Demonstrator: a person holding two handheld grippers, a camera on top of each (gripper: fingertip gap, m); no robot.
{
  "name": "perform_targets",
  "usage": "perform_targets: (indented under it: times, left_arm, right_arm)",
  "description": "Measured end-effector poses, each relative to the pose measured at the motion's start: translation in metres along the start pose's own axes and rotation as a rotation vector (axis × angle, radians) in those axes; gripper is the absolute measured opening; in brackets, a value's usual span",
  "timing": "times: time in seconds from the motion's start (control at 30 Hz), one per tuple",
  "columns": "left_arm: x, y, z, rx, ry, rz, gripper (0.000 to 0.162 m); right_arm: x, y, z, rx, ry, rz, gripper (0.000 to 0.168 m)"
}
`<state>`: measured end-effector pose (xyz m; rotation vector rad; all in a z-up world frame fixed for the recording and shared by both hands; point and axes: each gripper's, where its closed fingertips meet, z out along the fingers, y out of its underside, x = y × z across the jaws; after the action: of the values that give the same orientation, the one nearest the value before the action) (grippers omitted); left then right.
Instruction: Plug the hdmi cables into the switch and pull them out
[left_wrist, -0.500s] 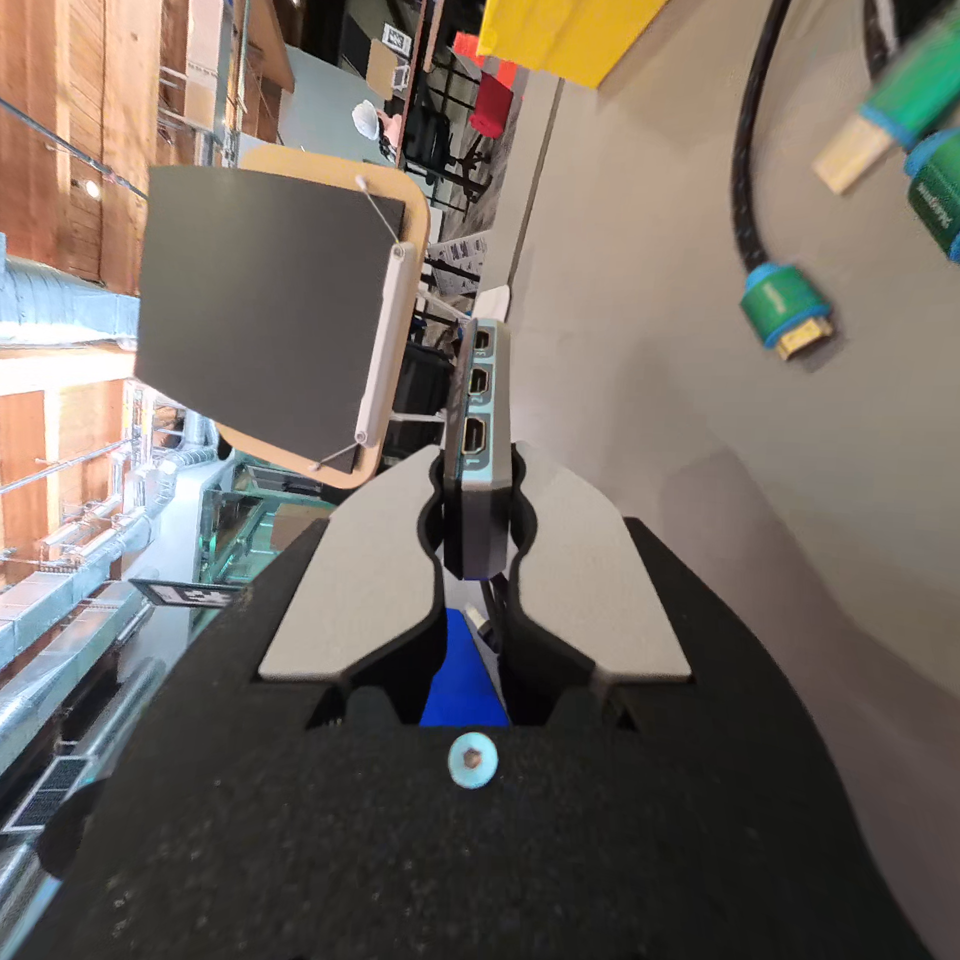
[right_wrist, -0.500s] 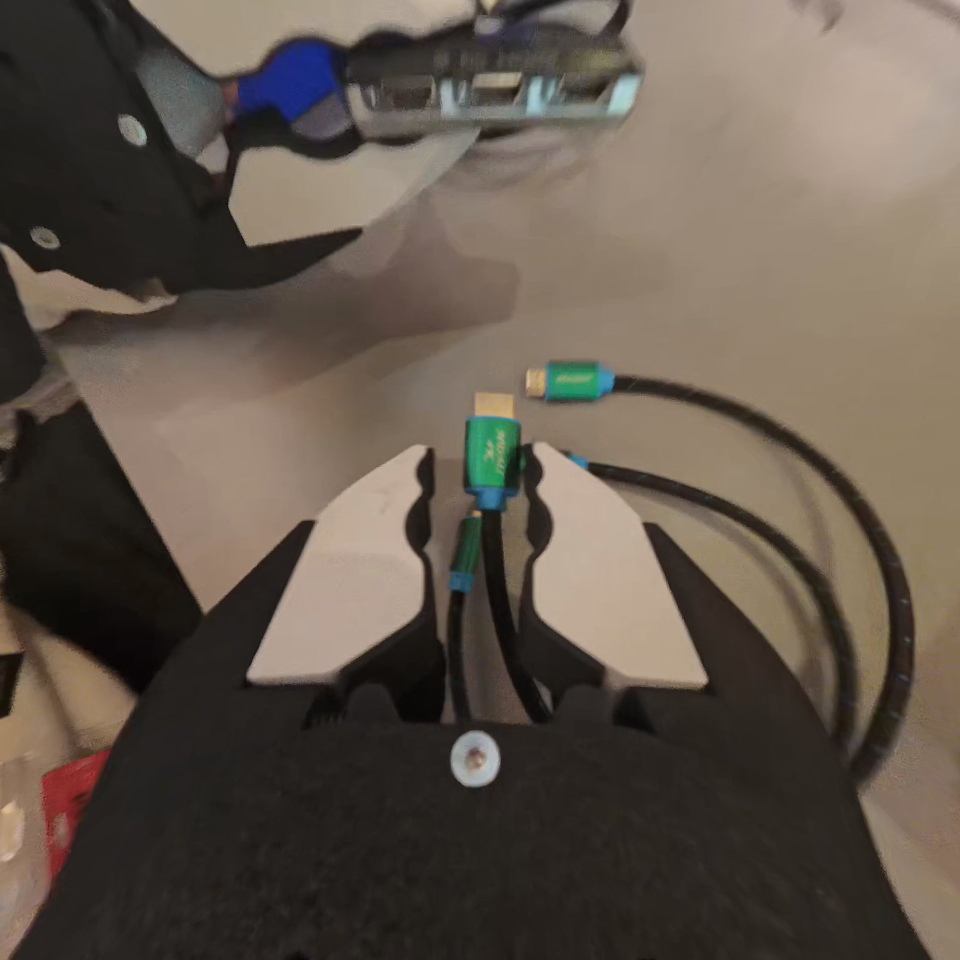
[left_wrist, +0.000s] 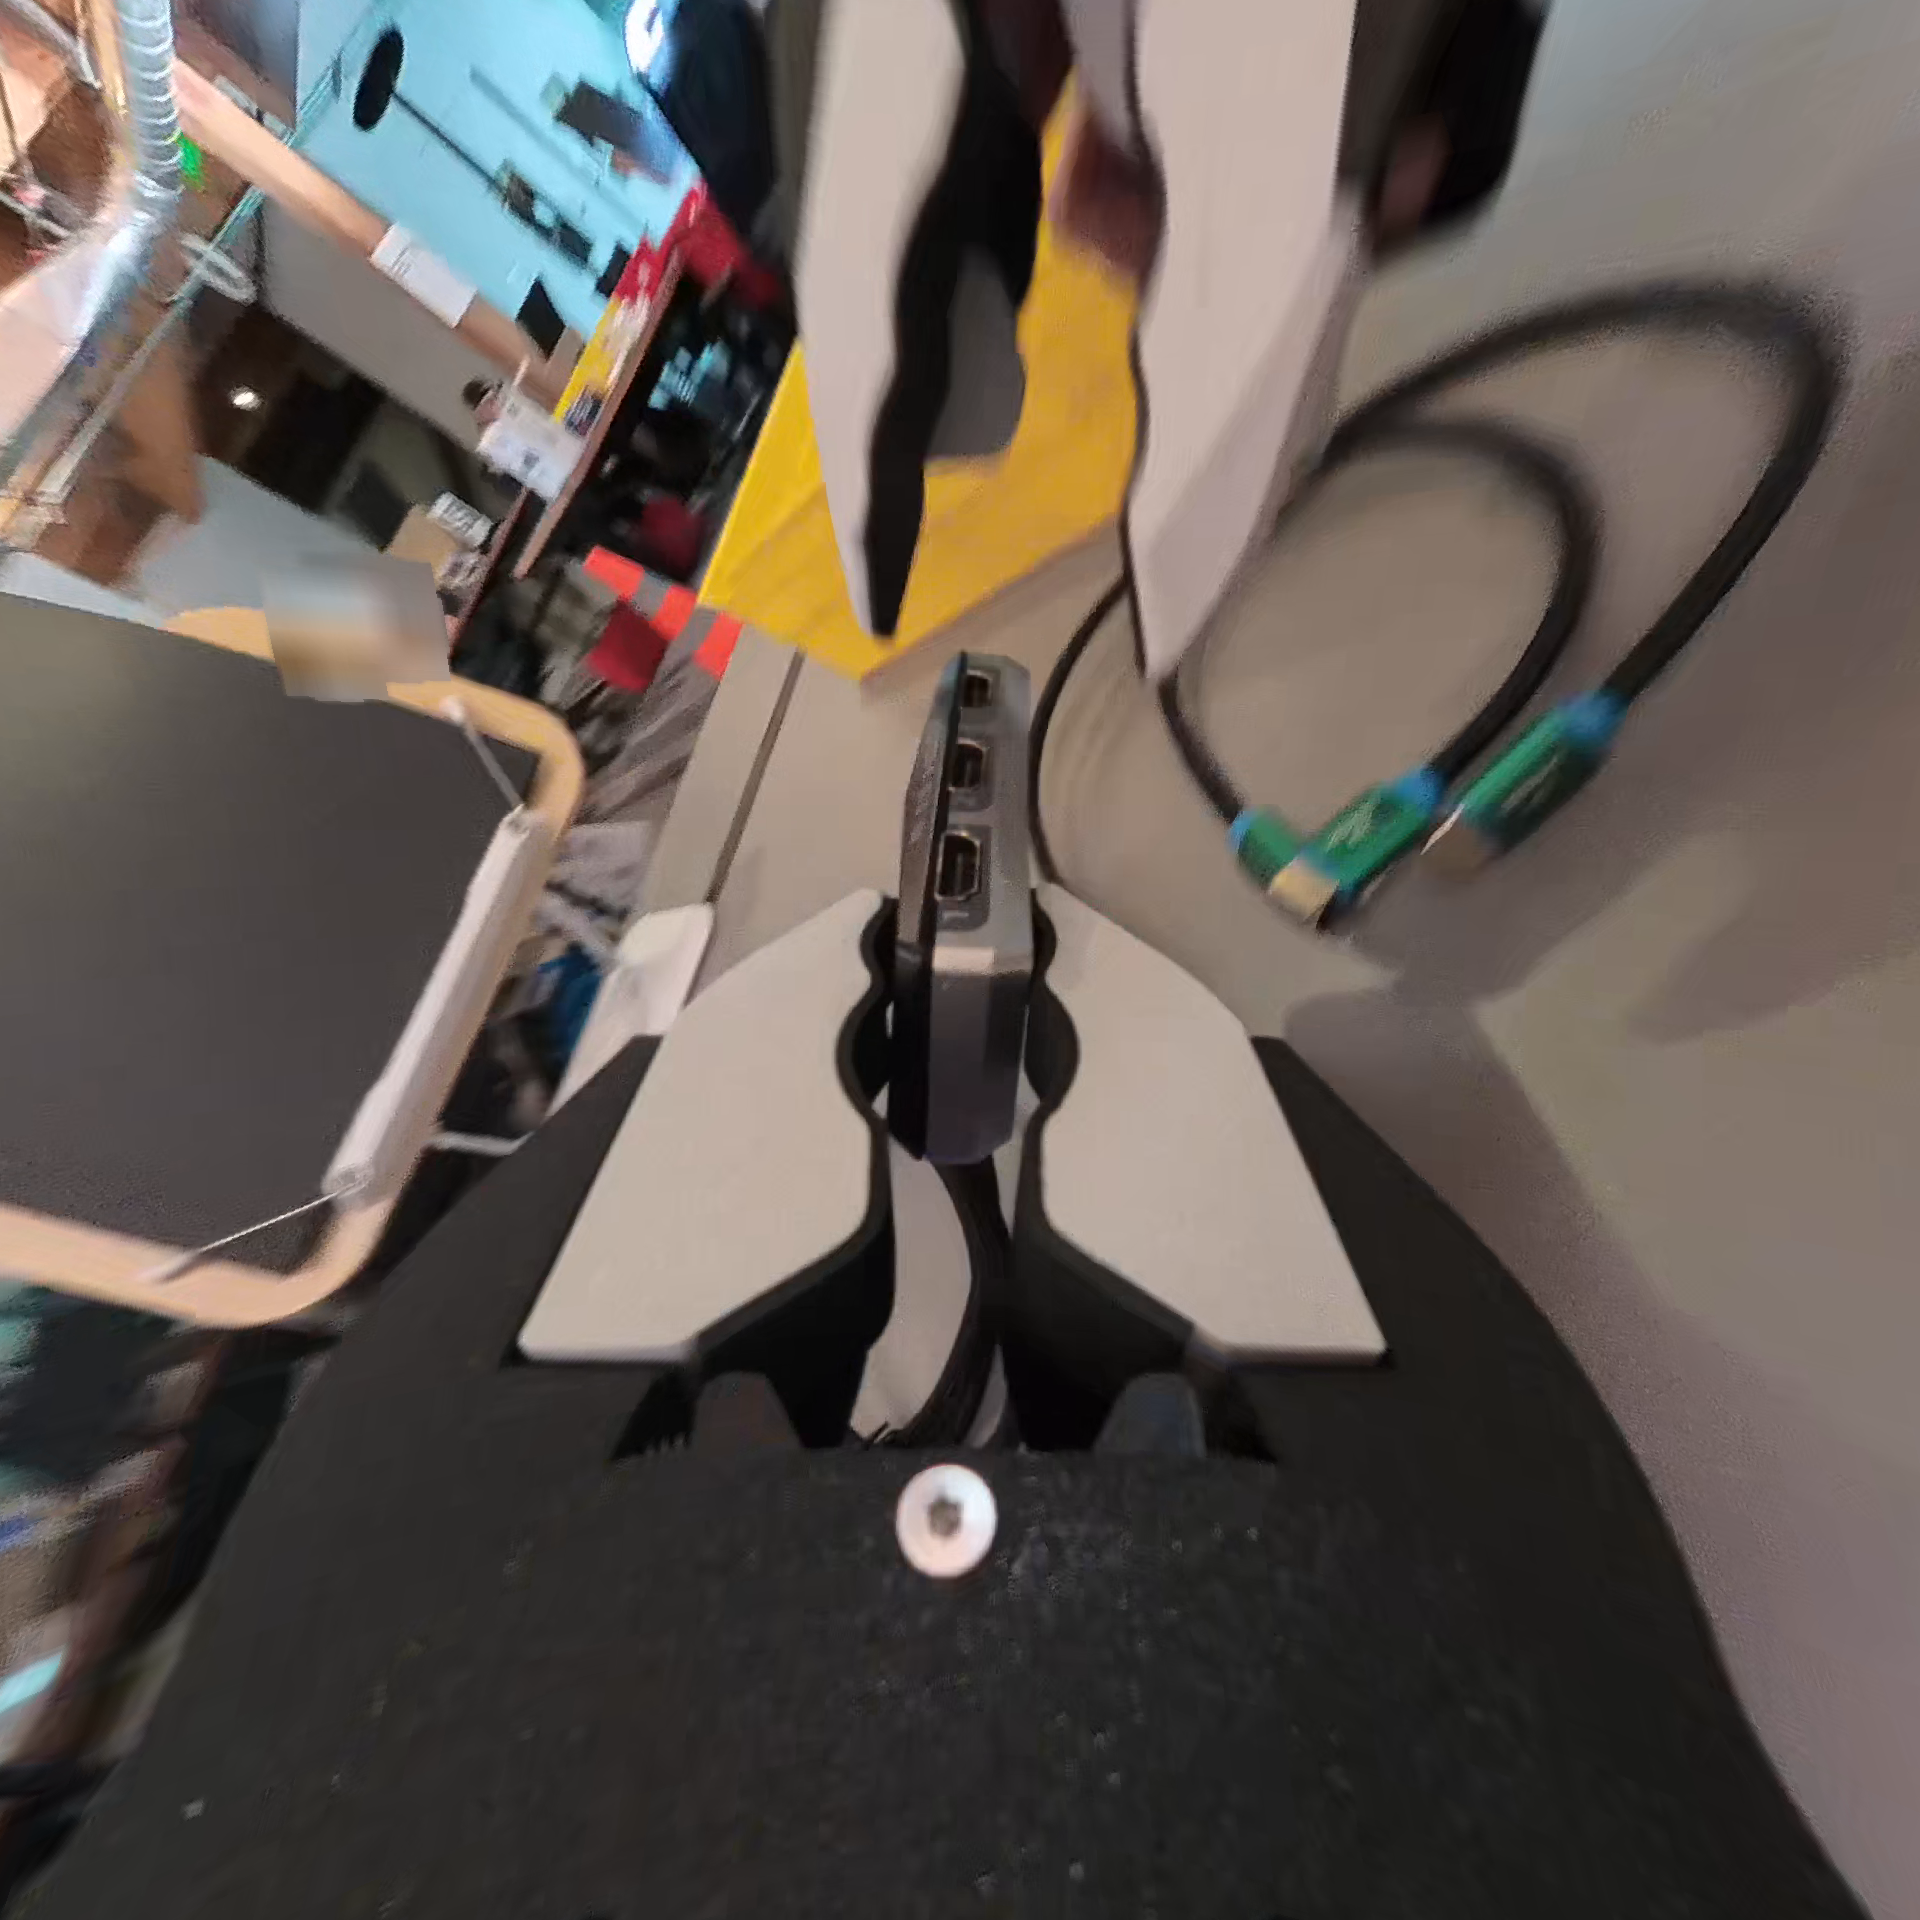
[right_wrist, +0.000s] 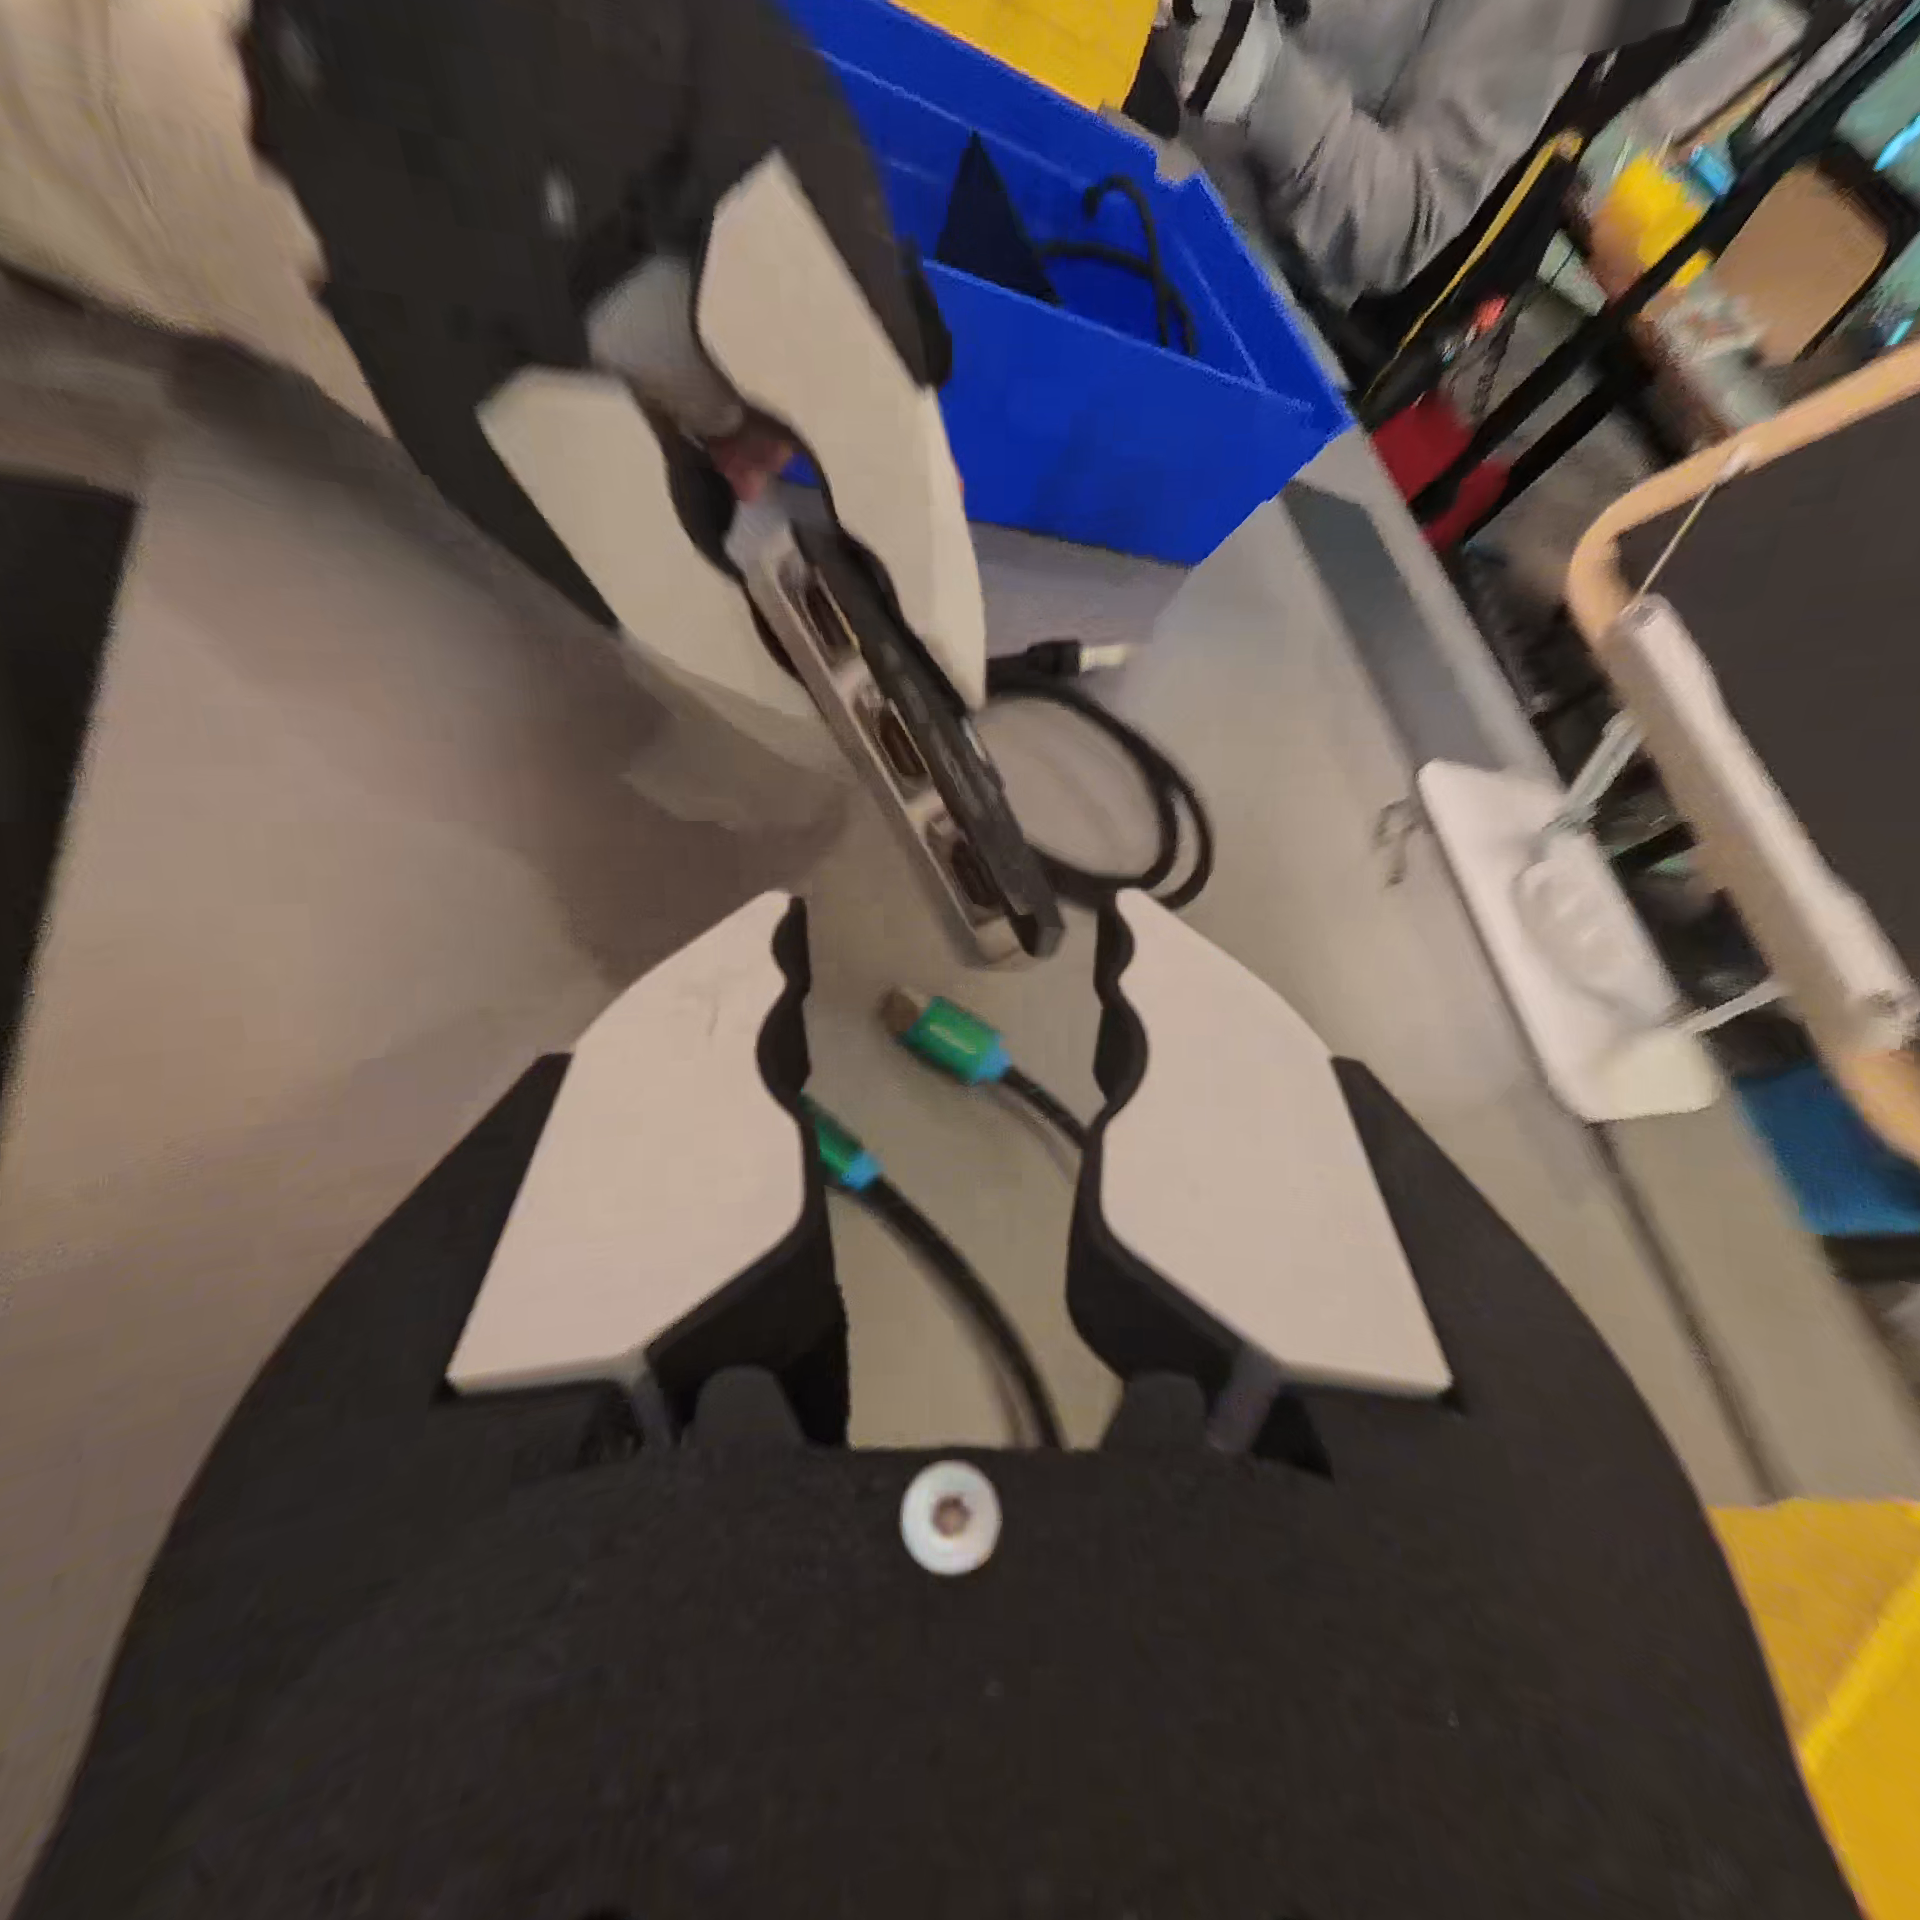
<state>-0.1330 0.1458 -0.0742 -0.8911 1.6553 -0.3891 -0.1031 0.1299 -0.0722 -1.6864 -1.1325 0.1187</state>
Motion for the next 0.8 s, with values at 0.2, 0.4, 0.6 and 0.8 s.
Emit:
perform_targets:
  times: [0.2, 0.4, 0.6, 0.8]
  left_arm:
    - [-0.012, -0.044, -0.03, 0.271, 0.178, -0.304, 0.021]
    - [-0.025, -0.039, -0.037, 0.314, 0.125, -0.366, 0.026]
    - [-0.057, 0.012, -0.071, 0.209, -0.192, -0.565, 0.05]
    - [-0.012, 0.049, -0.082, 0.037, -0.118, -0.764, 0.041]
  right_arm:
    - [0.005, -0.051, -0.002, 0.285, -0.105, 0.045, 0.046]
    - [-0.007, -0.06, 0.01, 0.259, -0.216, -0.029, 0.021]
    - [0.085, -0.111, -0.033, 0.403, -0.011, 0.017, 0.021]
    - [0.184, -0.176, -0.115, 0.444, 0.198, -0.06, 0.021]
